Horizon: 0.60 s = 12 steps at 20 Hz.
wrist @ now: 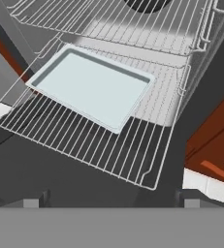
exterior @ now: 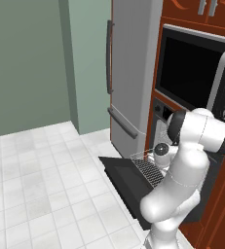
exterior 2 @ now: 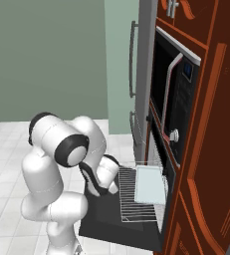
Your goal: Take the baked cake out of the oven and place it on the plate for cooling. Then close the oven door.
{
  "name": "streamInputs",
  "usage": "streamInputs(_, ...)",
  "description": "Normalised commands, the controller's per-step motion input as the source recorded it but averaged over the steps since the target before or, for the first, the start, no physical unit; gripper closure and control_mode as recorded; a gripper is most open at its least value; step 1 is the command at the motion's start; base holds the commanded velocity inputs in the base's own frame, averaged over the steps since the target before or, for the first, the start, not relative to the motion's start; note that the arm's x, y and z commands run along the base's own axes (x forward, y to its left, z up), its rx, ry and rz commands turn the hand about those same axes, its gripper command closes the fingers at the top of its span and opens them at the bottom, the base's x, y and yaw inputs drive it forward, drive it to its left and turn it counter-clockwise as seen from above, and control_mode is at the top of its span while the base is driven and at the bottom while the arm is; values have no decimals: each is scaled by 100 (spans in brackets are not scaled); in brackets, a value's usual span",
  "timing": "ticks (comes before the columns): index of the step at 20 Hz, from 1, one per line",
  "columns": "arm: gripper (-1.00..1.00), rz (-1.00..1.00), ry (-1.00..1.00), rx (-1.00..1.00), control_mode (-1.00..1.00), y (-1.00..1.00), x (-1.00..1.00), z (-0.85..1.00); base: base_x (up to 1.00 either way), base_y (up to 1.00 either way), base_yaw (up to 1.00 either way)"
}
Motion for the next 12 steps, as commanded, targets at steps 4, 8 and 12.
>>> streamInputs(4,-100,-3,-1,0,-100,0,3,-37,0,0,0)
streamInputs(8,-100,-4,-10,0,-100,3,12,-37,0,0,0)
streamInputs(12,-100,-1,-16,1,-100,5,3,-40,0,0,0)
